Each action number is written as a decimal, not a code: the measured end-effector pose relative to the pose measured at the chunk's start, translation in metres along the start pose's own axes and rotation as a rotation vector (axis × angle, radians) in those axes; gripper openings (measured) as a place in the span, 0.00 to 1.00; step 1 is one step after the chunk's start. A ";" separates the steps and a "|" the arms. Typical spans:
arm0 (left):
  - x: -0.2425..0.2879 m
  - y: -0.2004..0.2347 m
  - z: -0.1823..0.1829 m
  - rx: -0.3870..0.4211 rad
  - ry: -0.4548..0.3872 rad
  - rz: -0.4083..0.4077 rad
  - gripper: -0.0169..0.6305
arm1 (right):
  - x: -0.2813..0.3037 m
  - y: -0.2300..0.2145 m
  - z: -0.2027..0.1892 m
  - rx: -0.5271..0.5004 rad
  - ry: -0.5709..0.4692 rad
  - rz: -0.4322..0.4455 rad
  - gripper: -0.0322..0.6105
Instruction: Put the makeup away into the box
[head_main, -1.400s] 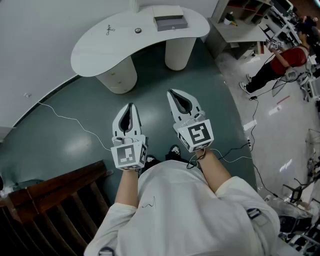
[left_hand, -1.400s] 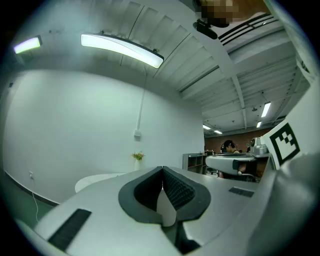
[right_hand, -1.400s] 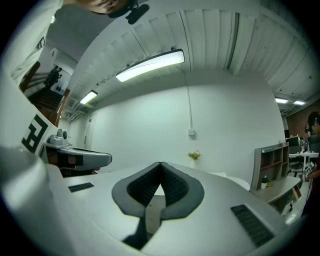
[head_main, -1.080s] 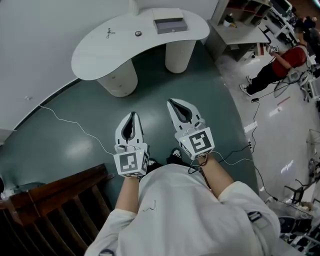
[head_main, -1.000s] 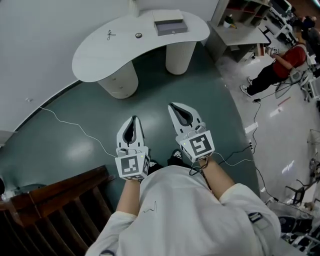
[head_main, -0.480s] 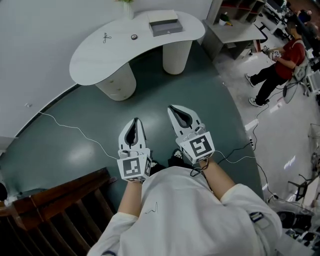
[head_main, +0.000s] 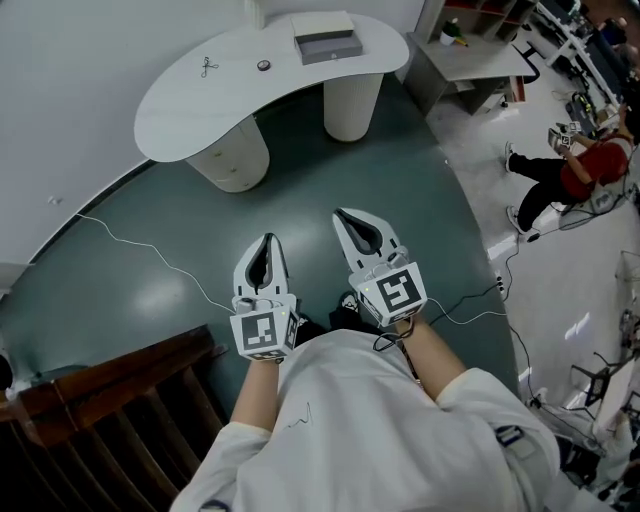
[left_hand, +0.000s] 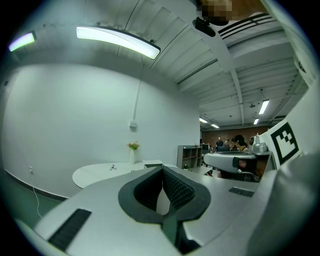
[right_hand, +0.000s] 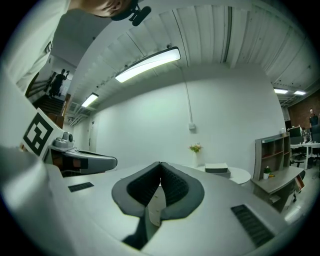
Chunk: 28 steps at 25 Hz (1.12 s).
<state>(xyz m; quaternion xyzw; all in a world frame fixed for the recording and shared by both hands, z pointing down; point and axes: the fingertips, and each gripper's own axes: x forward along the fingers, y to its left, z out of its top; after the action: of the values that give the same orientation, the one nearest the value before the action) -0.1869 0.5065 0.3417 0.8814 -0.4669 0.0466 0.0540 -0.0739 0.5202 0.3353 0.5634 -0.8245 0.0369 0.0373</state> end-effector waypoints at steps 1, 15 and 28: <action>0.001 -0.002 -0.001 -0.003 0.006 -0.001 0.05 | -0.001 -0.002 -0.001 0.005 -0.001 0.003 0.05; 0.030 -0.038 -0.014 -0.002 0.039 0.048 0.05 | -0.011 -0.052 -0.010 0.014 0.021 0.051 0.15; 0.096 -0.024 -0.026 -0.019 0.069 0.045 0.05 | 0.030 -0.098 -0.025 0.006 0.059 0.043 0.20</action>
<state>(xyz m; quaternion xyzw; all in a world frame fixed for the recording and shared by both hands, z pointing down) -0.1147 0.4450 0.3791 0.8680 -0.4849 0.0738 0.0776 0.0072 0.4595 0.3647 0.5444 -0.8348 0.0567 0.0591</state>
